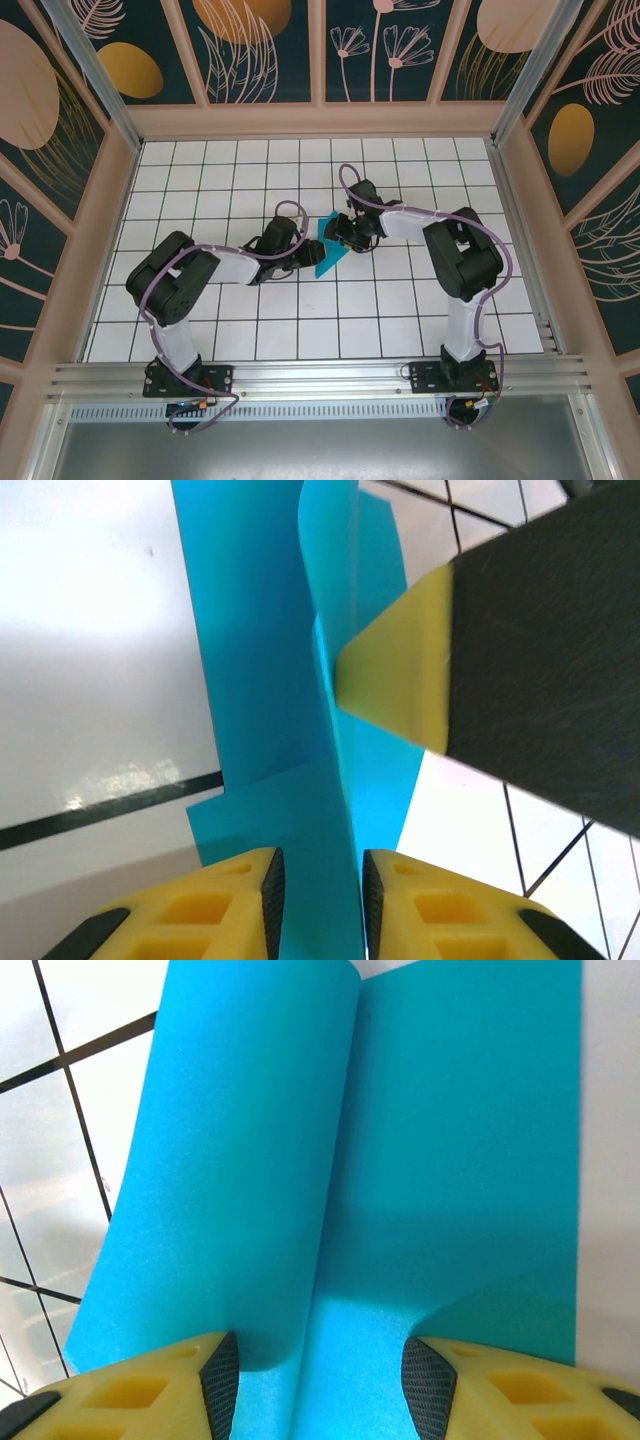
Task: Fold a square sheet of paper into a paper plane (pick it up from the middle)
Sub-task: Fourth fold the wing at the center of the table.
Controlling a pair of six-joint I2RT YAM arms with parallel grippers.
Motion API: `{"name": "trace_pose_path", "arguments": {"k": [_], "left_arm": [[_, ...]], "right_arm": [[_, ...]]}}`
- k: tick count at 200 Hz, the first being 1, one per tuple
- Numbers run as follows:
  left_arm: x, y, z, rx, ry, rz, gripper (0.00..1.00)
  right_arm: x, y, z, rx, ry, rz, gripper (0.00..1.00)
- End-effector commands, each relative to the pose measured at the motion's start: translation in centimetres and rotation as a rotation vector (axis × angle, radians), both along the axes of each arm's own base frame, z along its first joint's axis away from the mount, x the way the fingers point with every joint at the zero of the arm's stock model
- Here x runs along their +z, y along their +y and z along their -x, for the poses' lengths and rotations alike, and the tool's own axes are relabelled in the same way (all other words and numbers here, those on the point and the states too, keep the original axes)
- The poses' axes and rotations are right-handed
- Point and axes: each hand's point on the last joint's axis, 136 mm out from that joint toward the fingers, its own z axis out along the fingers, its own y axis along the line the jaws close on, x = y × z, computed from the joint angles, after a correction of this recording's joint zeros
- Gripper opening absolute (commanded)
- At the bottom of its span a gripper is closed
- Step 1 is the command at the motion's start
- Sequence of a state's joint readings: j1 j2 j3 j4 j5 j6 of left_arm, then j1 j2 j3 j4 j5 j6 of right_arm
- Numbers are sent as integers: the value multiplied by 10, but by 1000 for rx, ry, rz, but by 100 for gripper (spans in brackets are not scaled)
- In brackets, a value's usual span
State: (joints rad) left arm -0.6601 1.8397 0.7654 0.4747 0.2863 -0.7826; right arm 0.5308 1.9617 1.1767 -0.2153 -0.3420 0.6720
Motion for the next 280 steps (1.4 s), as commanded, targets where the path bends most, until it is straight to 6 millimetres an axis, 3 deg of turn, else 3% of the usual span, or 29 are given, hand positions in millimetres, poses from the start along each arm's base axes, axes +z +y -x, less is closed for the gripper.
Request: {"name": "trace_pose_path", "arguments": {"k": [1, 56, 111, 127, 207, 280], "left_arm": [[5, -10, -7, -9, -41, 0, 29], [-6, -9, -10, 3, -63, -58, 20], [0, -13, -11, -131, -205, -122, 7], [0, -19, -6, -194, -234, -121, 6], [-1, -34, 1, -297, -226, -84, 9], [-5, -42, 2, -309, -185, -40, 10]], "right_arm": [[-77, -51, 36, -74, 177, 216, 53], [-53, -43, 33, -94, 156, 101, 53], [23, -36, 10, -34, -92, -117, 54], [36, -35, 10, 16, -159, -168, 53], [41, -24, 16, 132, -221, -226, 55], [23, -19, 14, 150, -188, -207, 55]]}}
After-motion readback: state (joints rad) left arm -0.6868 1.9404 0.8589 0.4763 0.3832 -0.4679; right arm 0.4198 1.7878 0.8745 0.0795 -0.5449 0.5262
